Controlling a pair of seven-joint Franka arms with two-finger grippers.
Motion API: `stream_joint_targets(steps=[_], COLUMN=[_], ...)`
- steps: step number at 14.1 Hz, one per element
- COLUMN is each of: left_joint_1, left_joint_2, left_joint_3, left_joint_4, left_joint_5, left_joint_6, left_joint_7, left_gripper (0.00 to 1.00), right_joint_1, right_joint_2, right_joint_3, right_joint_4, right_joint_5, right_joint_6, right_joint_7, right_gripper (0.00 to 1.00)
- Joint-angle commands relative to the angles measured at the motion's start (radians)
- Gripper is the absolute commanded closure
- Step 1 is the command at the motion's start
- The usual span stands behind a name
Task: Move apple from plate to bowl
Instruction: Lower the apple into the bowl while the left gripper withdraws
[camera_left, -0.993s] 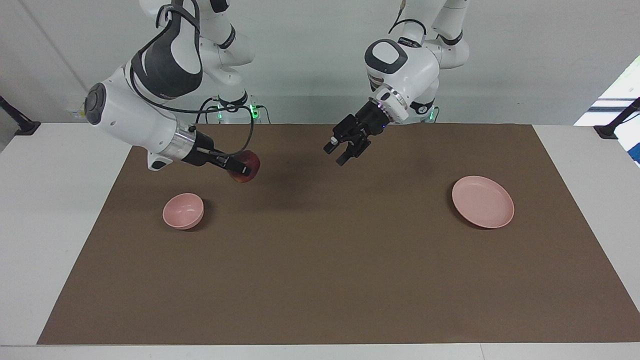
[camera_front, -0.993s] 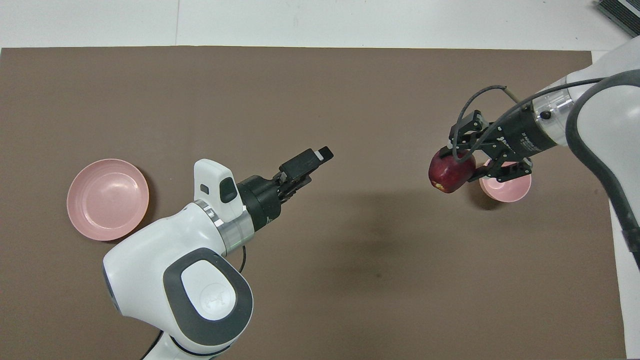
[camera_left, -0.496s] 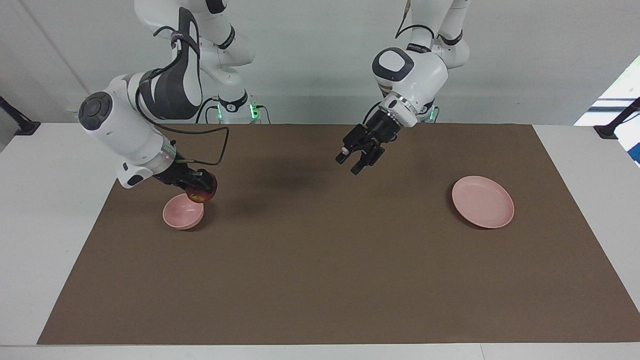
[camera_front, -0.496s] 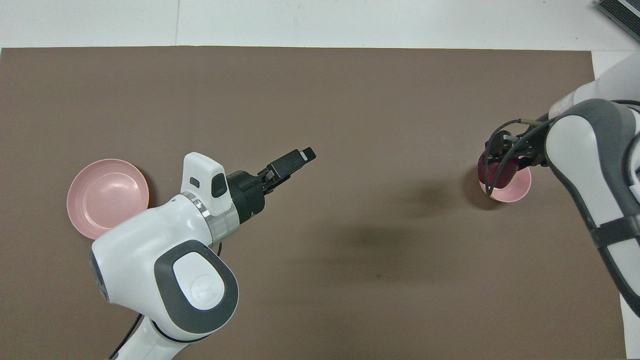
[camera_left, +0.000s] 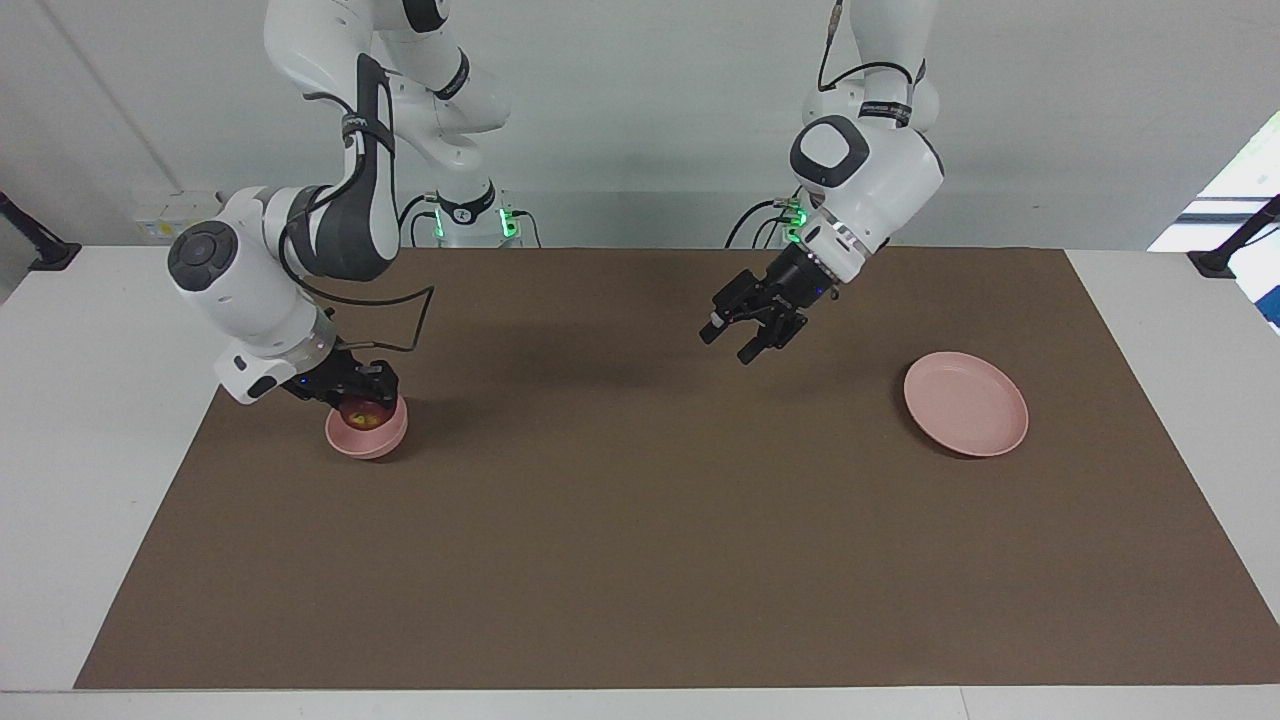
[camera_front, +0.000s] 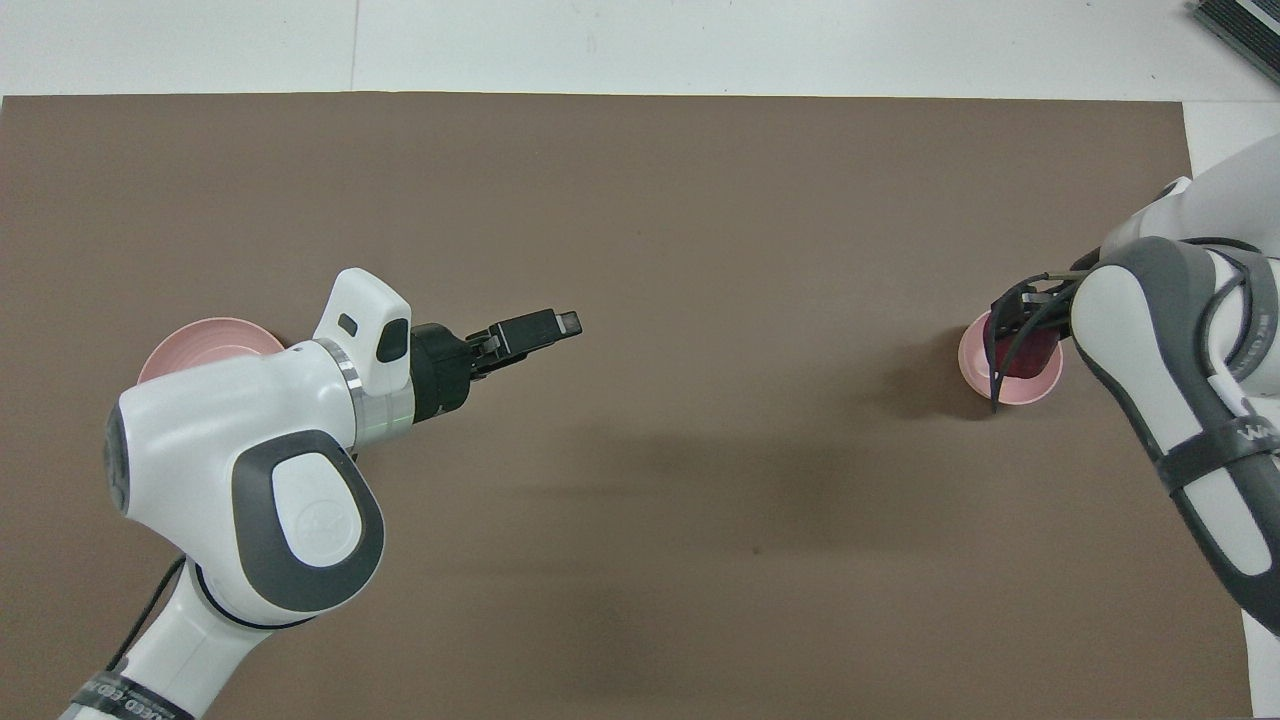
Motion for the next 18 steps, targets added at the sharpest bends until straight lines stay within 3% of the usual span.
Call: stream_joint_targets(steps=[1,9,12,18], left_joint_1=[-0.028,-0.054,-0.073,-0.056], left_joint_2=[-0.032,-0.026,-0.021,0.032], left_joint_3=[0.096,0.323,0.407,0.412], left_joint_4=[-0.021,0.060,0.210,0.630], left_joint_5=[0.197,0.839,0.947,1.075], left_joint_6=[-0.131,-0.443,-0.608,-1.071], left_joint_7=[-0.012,-0.066,-0.056,-0.021], left_gripper=[0.00,0.00,0.00,0.00], right_joint_1=[-0.021,-0.029,-0.032,-0.038], right_joint_2=[0.006,0.028,0.035,0.043], right_joint_3=[0.008,0.010,0.010,0.010], right_joint_4=[-0.026,-0.047,-0.055,-0.064], right_joint_5=[-0.018,-0.037,-0.037,-0.037], right_joint_6=[0.046,0.098,0.108,0.119], right_joint_7=[-0.054,-0.074,-0.081,-0.076], right_gripper=[1.00,1.00,1.00,1.00])
